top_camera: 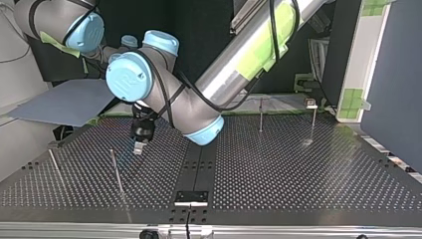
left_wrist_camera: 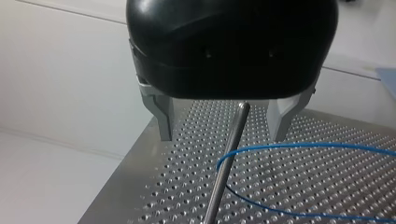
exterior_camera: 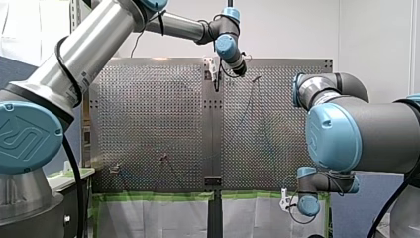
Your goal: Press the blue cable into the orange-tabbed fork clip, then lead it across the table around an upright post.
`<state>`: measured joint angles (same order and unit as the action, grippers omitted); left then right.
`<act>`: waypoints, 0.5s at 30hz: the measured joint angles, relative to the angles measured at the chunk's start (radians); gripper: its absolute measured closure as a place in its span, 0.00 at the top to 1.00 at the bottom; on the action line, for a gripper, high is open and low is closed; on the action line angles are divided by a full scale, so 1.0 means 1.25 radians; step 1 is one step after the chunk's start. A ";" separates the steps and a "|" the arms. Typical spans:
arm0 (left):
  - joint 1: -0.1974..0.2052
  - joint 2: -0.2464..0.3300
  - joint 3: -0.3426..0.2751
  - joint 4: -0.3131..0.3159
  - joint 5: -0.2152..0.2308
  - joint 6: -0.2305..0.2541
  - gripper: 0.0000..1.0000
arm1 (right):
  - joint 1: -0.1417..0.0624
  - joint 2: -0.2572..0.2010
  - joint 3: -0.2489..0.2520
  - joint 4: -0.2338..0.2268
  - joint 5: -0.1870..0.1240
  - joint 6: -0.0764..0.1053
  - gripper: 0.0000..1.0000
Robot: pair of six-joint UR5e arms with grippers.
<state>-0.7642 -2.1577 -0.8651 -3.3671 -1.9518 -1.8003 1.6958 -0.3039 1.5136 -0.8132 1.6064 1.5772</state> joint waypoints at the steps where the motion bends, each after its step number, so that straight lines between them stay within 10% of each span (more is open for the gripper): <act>1: 0.000 0.000 0.000 -0.002 -0.008 0.000 0.98 | 0.000 0.000 0.000 0.000 0.000 0.000 0.00; 15: -0.002 0.000 0.000 -0.003 -0.042 0.004 0.98 | 0.001 0.000 0.000 0.001 0.000 0.000 0.00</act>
<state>-0.7666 -2.1576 -0.8652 -3.3712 -2.0048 -1.7957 1.6975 -0.3044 1.5134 -0.8118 1.6063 1.5771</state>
